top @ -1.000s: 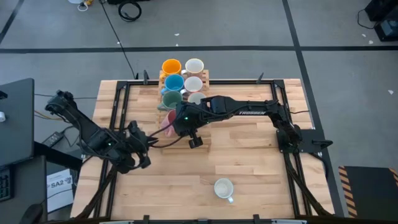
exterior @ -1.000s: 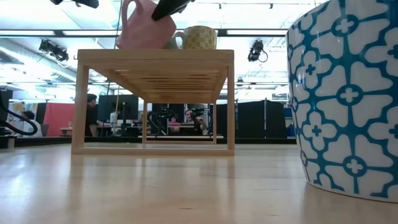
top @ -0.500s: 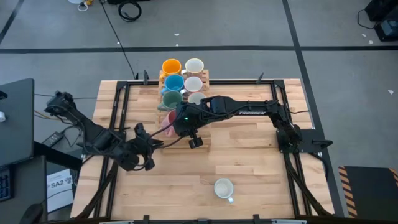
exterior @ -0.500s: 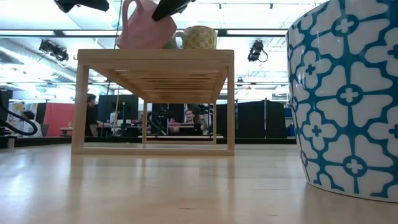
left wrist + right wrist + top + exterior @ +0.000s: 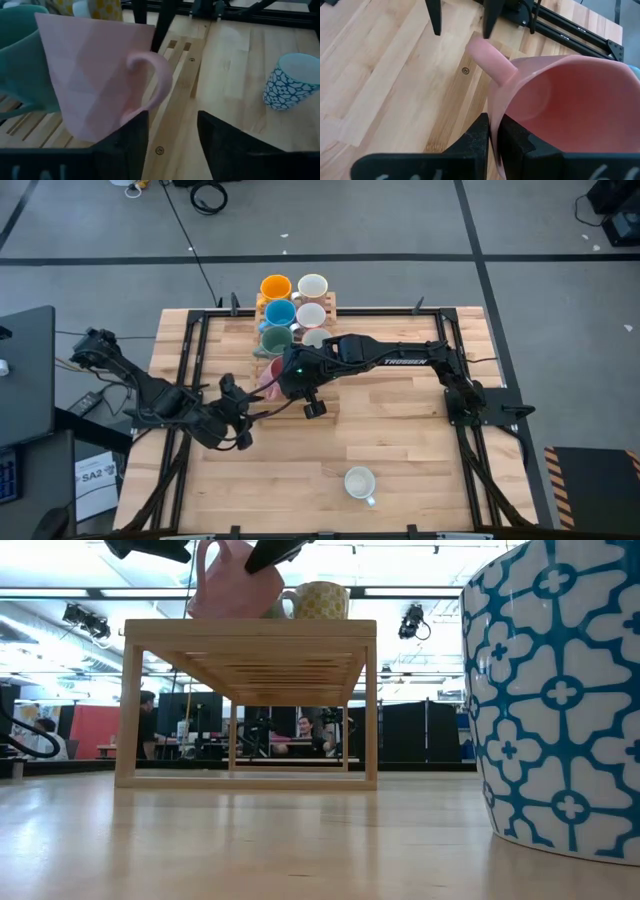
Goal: Place coffee mugs
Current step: Put the pink mug on the shelf
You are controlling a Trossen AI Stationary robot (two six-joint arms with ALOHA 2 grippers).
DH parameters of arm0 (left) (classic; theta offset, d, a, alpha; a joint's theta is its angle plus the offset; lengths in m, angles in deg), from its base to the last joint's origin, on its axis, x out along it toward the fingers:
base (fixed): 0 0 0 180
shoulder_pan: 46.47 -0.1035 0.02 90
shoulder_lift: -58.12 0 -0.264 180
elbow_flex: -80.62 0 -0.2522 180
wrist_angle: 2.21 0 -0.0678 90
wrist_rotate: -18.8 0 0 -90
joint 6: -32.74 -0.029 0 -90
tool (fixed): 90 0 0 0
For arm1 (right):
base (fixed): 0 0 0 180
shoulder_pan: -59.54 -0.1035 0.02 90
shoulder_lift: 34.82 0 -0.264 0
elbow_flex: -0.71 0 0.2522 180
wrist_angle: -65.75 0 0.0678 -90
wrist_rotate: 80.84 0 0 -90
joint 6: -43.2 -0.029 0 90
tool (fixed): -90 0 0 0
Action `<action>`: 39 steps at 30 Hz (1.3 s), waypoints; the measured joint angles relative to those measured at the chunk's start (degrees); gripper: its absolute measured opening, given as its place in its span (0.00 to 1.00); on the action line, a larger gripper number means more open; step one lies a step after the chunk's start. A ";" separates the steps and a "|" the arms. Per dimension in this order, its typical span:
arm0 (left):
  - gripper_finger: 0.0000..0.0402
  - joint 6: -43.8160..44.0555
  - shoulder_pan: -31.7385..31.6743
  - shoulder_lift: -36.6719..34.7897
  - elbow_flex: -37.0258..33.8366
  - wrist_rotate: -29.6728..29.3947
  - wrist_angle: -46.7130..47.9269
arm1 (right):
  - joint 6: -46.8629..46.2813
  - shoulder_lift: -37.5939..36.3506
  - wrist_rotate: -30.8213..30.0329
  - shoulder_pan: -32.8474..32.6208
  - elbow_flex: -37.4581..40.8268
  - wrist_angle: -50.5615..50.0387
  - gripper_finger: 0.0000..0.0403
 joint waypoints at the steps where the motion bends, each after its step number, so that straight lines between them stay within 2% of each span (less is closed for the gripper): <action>1: 0.45 -0.01 -0.17 0.00 0.00 -0.04 0.00 | 0.00 0.00 0.00 0.00 0.00 0.00 0.10; 7: 0.47 -0.23 -1.28 0.00 0.00 -2.16 -1.13 | 0.00 0.02 0.00 0.00 0.02 -0.01 0.10; 18: 0.47 -10.73 -1.36 0.00 0.01 -4.99 -11.45 | -0.44 0.04 0.00 0.00 0.02 0.09 0.10; 24: 0.46 -11.58 -1.13 1.70 0.02 -7.02 -11.87 | -1.39 0.07 0.01 0.00 0.07 0.99 0.10; 32: 0.42 -16.61 -0.57 5.66 0.04 -15.55 -11.85 | -4.84 0.12 0.00 0.02 0.11 1.80 0.10; 39: 0.41 -17.14 -0.14 5.66 0.04 -17.59 -11.17 | -8.00 0.15 -0.01 0.02 0.11 2.20 0.10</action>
